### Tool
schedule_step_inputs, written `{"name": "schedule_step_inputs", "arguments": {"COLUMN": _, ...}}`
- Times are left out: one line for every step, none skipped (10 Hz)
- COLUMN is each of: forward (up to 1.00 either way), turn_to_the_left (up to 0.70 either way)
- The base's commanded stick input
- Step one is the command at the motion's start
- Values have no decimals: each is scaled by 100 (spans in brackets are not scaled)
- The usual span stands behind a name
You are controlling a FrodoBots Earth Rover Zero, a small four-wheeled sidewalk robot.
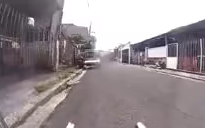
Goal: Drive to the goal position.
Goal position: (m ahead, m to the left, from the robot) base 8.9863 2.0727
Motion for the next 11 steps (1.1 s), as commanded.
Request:
{"name": "schedule_step_inputs", "arguments": {"forward": 70, "turn_to_the_left": 0}}
{"name": "schedule_step_inputs", "arguments": {"forward": 70, "turn_to_the_left": 0}}
{"name": "schedule_step_inputs", "arguments": {"forward": 70, "turn_to_the_left": 0}}
{"name": "schedule_step_inputs", "arguments": {"forward": 70, "turn_to_the_left": 0}}
{"name": "schedule_step_inputs", "arguments": {"forward": 70, "turn_to_the_left": -5}}
{"name": "schedule_step_inputs", "arguments": {"forward": 70, "turn_to_the_left": -9}}
{"name": "schedule_step_inputs", "arguments": {"forward": 70, "turn_to_the_left": -14}}
{"name": "schedule_step_inputs", "arguments": {"forward": 70, "turn_to_the_left": -14}}
{"name": "schedule_step_inputs", "arguments": {"forward": 70, "turn_to_the_left": -14}}
{"name": "schedule_step_inputs", "arguments": {"forward": 70, "turn_to_the_left": -14}}
{"name": "schedule_step_inputs", "arguments": {"forward": 70, "turn_to_the_left": -14}}
